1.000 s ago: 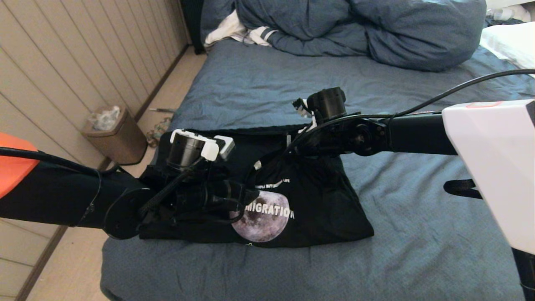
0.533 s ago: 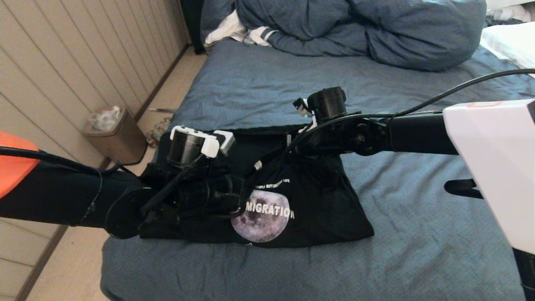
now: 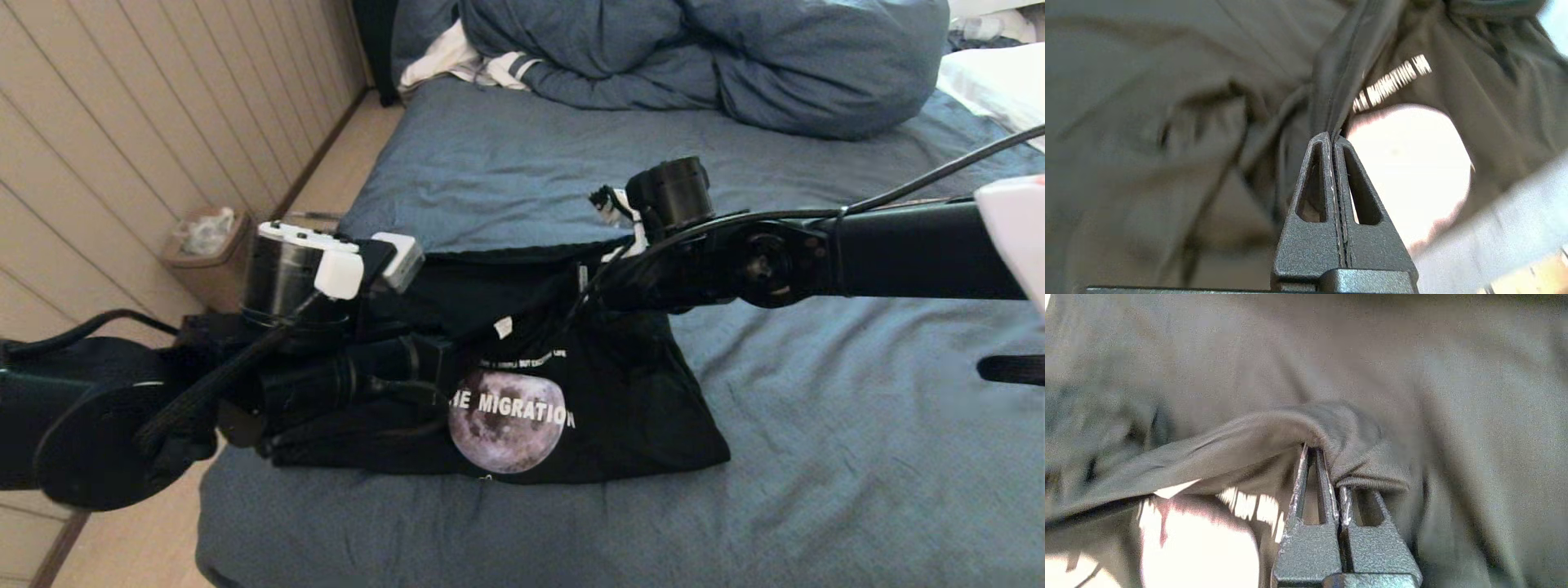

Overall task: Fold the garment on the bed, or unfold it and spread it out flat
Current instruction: Fold the black T-shirt

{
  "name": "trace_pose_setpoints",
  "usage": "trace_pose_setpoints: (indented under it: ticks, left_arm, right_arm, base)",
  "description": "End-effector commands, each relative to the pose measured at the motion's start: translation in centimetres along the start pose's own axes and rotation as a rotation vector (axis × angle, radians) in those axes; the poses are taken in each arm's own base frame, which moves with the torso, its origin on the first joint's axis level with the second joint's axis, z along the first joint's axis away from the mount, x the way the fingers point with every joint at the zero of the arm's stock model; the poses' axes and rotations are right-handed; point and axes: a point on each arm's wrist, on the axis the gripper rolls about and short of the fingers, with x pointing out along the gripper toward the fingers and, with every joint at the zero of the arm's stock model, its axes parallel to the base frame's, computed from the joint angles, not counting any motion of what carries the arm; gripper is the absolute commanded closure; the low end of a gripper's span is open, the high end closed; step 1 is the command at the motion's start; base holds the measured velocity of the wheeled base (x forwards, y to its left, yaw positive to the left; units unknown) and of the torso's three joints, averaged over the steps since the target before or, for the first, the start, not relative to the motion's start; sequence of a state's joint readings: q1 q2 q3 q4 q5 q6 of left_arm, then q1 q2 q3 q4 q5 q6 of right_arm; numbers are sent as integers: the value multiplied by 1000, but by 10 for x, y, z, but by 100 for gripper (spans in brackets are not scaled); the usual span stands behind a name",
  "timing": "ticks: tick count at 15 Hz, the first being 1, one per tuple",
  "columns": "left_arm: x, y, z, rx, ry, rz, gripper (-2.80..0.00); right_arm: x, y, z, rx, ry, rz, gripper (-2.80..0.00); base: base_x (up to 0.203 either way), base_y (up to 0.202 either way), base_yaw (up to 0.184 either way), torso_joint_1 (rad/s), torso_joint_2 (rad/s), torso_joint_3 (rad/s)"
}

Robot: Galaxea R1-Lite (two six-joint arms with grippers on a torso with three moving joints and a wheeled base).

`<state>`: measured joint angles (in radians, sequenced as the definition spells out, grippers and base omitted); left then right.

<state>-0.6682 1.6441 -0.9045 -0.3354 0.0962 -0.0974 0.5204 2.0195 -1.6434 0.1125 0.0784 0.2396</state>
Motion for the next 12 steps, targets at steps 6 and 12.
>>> trace_pose_setpoints:
  ticks: [6,12]
  left_arm:
    - [-81,-21,-25,51,71,-124,0]
    - [-112,-29,-44,67,185,-194,0]
  right_arm:
    - [-98,36,-49,-57,107,83,0]
    - [-153,50,-90,-122,276,134,0]
  base:
    - [0,0,0,0,0,0]
    - [0,0,0,0,0,0]
